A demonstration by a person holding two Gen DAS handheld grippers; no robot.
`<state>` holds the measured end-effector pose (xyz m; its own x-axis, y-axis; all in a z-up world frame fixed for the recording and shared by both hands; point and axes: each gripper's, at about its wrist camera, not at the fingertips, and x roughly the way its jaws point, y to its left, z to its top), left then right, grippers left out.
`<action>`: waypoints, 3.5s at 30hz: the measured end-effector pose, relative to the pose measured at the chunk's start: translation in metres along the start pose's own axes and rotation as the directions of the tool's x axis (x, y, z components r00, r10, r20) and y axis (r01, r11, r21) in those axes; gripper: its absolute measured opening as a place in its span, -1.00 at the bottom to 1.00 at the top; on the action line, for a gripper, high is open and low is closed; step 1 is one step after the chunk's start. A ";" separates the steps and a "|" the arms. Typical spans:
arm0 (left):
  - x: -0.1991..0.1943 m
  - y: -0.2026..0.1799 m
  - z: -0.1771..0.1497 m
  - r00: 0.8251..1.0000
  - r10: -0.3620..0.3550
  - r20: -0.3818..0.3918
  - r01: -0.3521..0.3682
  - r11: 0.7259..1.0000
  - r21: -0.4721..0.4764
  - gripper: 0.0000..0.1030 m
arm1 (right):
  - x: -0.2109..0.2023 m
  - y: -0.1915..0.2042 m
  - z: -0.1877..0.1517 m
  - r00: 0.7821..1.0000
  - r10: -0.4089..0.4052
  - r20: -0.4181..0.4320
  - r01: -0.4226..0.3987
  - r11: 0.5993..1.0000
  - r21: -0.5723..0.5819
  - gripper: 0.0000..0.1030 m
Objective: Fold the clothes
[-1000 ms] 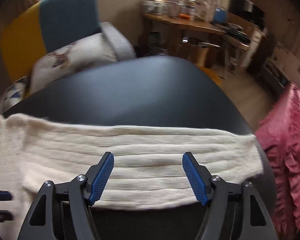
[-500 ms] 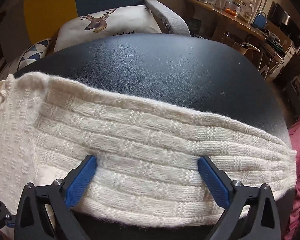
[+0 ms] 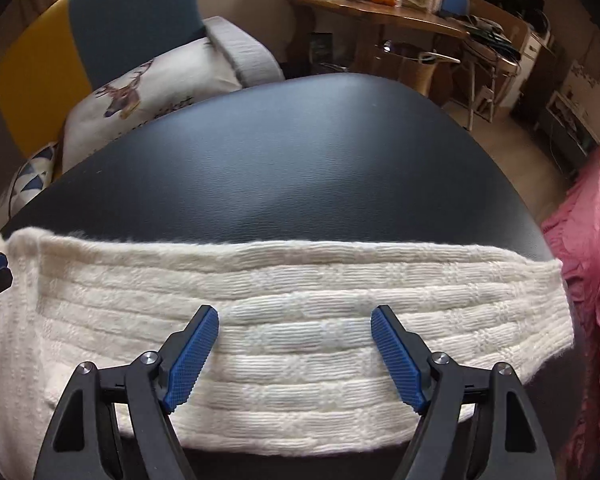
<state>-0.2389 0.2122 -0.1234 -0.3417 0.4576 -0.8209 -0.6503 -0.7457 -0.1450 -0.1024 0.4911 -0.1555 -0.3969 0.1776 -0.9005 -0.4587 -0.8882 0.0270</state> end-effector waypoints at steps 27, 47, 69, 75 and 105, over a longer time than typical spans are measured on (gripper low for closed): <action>-0.094 0.037 -0.146 0.999 0.013 0.043 0.005 0.921 -0.389 -0.10 | -0.092 0.134 -0.123 0.881 0.455 -0.129 -0.470 0.815 -0.339 0.61; -0.284 0.093 -0.426 0.986 0.123 0.114 -0.009 0.720 -0.694 -0.06 | -0.129 0.242 -0.228 0.940 0.328 -0.093 -0.330 0.808 -0.487 0.62; -0.283 0.081 -0.438 0.979 0.181 0.095 -0.049 0.657 -0.752 -0.52 | -0.113 0.266 -0.255 0.947 0.317 -0.054 -0.293 0.782 -0.550 0.93; -0.349 0.182 -0.499 0.907 0.422 0.023 -0.144 0.360 -0.922 -0.51 | -0.112 0.274 -0.249 0.953 0.294 -0.080 -0.289 0.789 -0.542 0.98; -0.406 0.347 -0.510 0.697 0.692 -0.187 -0.453 0.223 -0.863 -0.88 | -0.106 0.498 -0.202 0.903 0.411 -0.123 -0.355 0.555 -0.753 0.90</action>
<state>0.0201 -0.4787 -0.1220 -0.5615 -0.2878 -0.7758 0.5957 -0.7914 -0.1375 -0.1283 -0.0554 -0.1343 -0.4497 -0.2568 -0.8555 0.4847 -0.8747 0.0077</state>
